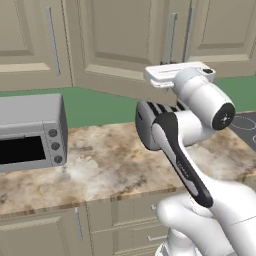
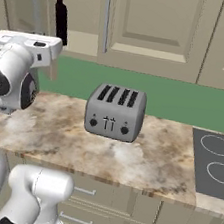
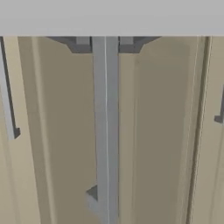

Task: Get the candle and the wine from the cabinet and move them to the dining counter.

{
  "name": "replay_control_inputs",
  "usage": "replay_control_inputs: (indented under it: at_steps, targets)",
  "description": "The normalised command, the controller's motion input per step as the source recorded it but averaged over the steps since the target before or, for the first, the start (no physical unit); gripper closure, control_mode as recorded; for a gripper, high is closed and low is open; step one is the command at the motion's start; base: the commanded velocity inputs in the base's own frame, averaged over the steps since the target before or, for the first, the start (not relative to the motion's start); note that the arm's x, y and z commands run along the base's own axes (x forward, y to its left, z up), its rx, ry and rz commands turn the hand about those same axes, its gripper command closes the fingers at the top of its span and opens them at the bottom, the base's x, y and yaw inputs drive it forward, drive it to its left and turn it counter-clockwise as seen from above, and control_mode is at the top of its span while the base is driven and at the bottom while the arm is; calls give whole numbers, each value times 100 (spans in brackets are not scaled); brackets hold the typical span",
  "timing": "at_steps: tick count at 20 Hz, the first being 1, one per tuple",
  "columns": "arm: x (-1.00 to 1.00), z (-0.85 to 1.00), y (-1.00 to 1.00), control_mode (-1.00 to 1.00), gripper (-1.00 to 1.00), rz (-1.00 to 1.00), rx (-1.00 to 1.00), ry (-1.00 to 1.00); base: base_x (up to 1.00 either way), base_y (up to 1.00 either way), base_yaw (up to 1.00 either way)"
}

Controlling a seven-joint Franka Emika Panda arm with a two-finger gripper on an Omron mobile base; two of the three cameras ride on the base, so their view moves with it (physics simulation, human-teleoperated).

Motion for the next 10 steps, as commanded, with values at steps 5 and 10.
replay_control_inputs:
  at_steps: [5,10]
  targets:
    - [-20,0,38,-100,100,7,0,3,0,0,0]
    - [-42,0,31,-100,100,4,0,4,0,0,0]
